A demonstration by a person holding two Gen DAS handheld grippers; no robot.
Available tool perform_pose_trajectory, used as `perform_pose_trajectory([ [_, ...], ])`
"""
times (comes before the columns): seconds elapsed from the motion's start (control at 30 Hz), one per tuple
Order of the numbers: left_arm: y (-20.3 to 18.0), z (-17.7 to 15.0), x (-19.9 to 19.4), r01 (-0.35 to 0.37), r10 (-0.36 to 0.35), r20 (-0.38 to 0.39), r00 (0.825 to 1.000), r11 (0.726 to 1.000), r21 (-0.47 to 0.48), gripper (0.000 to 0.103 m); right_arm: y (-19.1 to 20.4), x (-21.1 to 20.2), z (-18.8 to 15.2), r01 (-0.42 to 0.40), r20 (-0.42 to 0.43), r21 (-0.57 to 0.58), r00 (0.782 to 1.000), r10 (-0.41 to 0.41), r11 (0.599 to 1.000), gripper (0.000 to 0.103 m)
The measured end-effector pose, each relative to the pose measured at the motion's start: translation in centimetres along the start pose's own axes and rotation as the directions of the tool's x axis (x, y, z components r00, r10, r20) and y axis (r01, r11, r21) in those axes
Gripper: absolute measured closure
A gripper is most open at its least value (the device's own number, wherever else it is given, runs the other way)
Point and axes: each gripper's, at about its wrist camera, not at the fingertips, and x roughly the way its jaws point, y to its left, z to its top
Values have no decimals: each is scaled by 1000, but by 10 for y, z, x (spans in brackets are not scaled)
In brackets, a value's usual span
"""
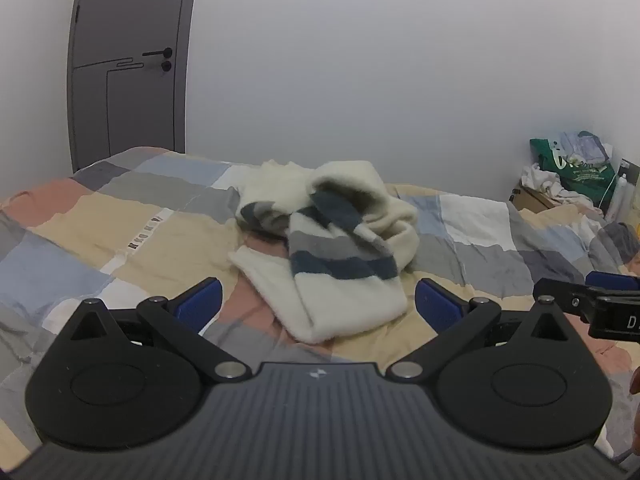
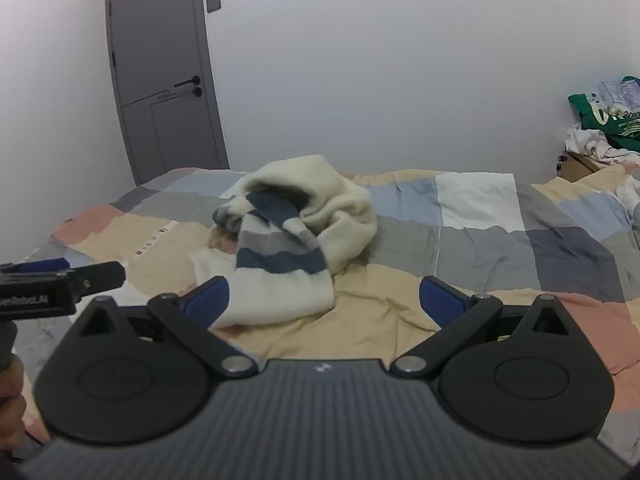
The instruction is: Fold large clothes
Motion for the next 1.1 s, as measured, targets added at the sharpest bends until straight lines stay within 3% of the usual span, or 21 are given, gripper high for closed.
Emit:
perform_pose_trajectory([
  [0.27, -3, 1, -1, -12, 12, -8, 1000, 999, 40, 0, -1, -1, 1, -3, 4, 17, 1000, 3, 1000, 0],
  [0.5, 3, -4, 10, -30, 30, -1, 1000, 999, 13, 0, -5, 2, -6, -17, -1, 25, 1000, 17, 1000, 0],
  [1.1, -8, -8, 11, -7, 7, -29, 1000, 1000, 23, 0, -13, 2, -12, -21, -2, 42, 1000, 21, 999, 0],
])
